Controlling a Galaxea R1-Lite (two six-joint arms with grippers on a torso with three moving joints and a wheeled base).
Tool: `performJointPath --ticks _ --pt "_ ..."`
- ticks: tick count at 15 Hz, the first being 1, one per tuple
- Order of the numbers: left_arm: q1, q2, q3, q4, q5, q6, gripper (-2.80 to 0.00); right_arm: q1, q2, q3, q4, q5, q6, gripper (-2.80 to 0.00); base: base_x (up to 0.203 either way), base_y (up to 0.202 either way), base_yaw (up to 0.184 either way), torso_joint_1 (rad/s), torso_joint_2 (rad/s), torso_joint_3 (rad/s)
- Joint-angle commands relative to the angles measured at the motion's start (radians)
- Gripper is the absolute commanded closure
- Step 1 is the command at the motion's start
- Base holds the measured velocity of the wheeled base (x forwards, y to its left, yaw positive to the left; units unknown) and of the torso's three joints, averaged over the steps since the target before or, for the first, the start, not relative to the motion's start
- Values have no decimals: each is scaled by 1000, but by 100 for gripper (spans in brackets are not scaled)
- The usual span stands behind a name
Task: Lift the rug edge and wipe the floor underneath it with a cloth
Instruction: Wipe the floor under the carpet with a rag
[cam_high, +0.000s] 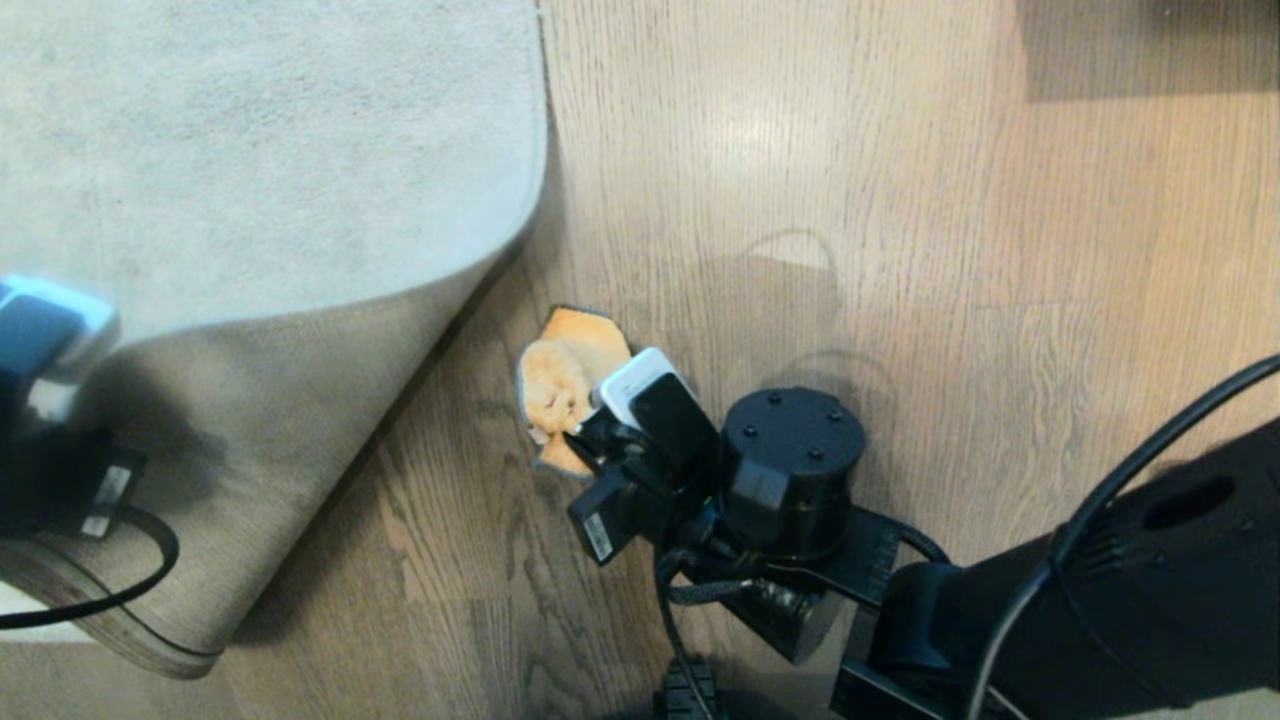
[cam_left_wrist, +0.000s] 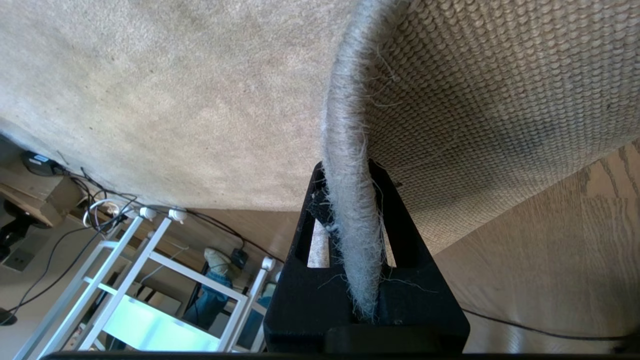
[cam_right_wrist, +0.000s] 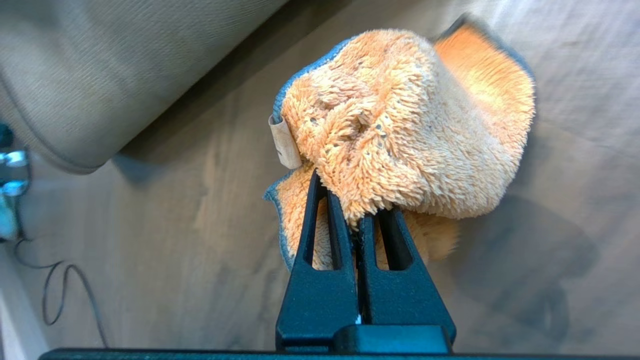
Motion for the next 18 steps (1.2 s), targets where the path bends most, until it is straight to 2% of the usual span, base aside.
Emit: performJointPath --ticks 1,7,12,18 --pt "-5 0 3 -2 3 2 0 -38 -43 17 -6 -1 -3 0 0 0 0 0 0 0" --pt "-5 -2 2 -2 3 2 0 -92 -53 15 -6 -1 -2 0 0 0 0 0 0 0" --pt "-5 -7 5 -2 3 2 0 -143 -156 58 -5 -1 -8 0 0 0 0 0 0 0" --pt "-6 -7 3 -2 4 3 0 -298 -381 214 -4 -1 -31 0 0 0 0 0 0 0"
